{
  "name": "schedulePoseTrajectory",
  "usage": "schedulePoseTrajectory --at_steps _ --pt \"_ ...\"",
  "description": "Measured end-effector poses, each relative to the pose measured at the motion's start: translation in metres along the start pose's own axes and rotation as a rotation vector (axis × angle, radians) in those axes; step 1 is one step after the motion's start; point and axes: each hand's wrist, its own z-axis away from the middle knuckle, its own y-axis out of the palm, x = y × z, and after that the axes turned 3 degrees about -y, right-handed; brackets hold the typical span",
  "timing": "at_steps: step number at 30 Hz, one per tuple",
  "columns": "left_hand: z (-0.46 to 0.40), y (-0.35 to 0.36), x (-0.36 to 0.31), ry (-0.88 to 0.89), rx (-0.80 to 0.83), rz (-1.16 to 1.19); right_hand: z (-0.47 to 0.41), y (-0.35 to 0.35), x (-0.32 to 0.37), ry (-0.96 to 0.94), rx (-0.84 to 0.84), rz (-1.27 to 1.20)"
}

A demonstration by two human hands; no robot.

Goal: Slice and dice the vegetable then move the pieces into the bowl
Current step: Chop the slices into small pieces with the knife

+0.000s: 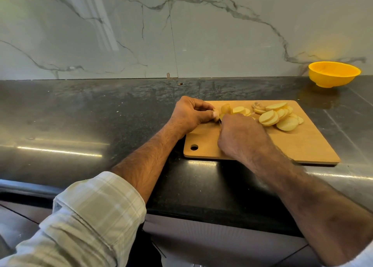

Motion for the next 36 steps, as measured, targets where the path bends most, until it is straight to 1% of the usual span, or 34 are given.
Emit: schedulePoseTrajectory --at_steps 2,4,6,8,10,14,18,28,36 --pt "0.0 -0.001 0.0 -0.004 0.017 0.006 -0.001 0.0 -0.001 -0.004 -0.001 -0.005" --pt "0.001 -0.003 0.002 0.004 0.038 0.031 -0.002 0.004 -0.005 -0.003 -0.04 -0.012" --pt "0.002 -0.003 0.003 0.02 0.037 0.055 -0.003 0.008 -0.01 -0.002 -0.137 -0.033" --pt "0.001 -0.003 0.006 0.048 0.01 0.03 -0.003 0.011 -0.014 -0.003 -0.236 -0.057" --pt "-0.001 -0.003 0.008 0.07 0.001 -0.011 -0.002 0.011 -0.018 -0.008 -0.276 -0.089" --pt "-0.004 -0.002 0.012 0.081 0.007 -0.02 -0.002 0.011 -0.017 -0.035 -0.257 -0.09" --pt "-0.004 -0.002 0.013 0.075 0.002 -0.007 -0.005 0.01 -0.015 -0.014 -0.196 -0.086" --pt "-0.007 0.002 0.014 0.094 -0.039 -0.036 -0.007 0.012 -0.011 0.004 -0.217 -0.092" --pt "-0.007 0.001 0.013 0.089 -0.018 -0.022 -0.007 0.005 -0.006 -0.017 -0.217 -0.102"
